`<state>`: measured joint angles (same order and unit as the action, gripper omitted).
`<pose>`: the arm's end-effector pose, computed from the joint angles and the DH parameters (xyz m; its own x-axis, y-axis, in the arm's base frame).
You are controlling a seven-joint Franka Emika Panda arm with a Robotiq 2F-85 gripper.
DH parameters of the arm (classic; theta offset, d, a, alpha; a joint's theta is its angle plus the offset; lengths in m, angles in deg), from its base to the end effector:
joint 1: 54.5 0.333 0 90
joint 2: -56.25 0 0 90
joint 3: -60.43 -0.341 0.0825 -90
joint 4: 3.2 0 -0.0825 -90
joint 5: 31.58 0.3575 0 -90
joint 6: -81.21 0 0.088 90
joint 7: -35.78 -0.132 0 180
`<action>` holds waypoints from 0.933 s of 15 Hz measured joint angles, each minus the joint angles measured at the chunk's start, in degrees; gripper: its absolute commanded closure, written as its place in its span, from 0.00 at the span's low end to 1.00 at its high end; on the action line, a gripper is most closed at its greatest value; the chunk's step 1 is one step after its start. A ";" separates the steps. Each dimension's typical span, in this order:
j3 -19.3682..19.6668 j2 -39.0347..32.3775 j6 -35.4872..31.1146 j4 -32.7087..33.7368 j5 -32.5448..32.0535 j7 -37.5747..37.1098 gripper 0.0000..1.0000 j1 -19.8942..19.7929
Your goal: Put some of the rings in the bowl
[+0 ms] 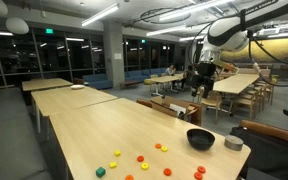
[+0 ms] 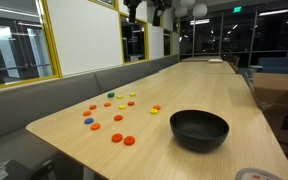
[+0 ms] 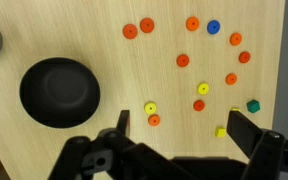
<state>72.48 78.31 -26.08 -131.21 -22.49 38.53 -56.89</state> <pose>0.3964 -0.0954 0.5299 0.9716 -0.2358 0.0193 -0.2253 -0.9473 -0.2279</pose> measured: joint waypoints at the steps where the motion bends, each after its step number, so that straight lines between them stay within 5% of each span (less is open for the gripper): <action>1: 0.00 0.01 0.00 0.24 0.00 0.00 0.00 0.00; 9: -0.80 0.07 -0.48 0.07 -0.08 -0.26 0.00 -0.42; 14: -7.09 -2.19 -9.55 -4.33 -1.26 -6.03 0.00 -0.54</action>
<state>65.40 76.11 -35.63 -135.54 -23.75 32.50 -57.43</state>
